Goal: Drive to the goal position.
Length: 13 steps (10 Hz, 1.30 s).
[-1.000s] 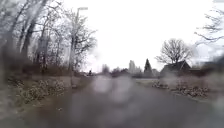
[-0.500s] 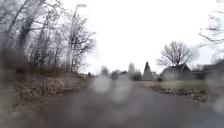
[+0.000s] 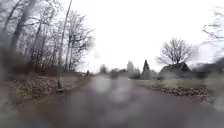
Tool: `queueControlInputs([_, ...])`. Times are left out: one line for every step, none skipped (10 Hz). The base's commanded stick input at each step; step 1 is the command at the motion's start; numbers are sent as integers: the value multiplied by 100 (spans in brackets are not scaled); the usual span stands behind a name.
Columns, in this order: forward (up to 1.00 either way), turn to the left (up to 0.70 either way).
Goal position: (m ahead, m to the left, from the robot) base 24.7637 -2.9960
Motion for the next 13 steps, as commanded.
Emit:
queueControlInputs([100,0])
queueControlInputs([100,0])
queueControlInputs([100,0])
queueControlInputs([100,0])
queueControlInputs([100,0])
queueControlInputs([100,0])
queueControlInputs([100,0])
queueControlInputs([100,0])
queueControlInputs([100,0])
queueControlInputs([100,0])
queueControlInputs([100,0])
queueControlInputs([100,0])
queueControlInputs([100,0])
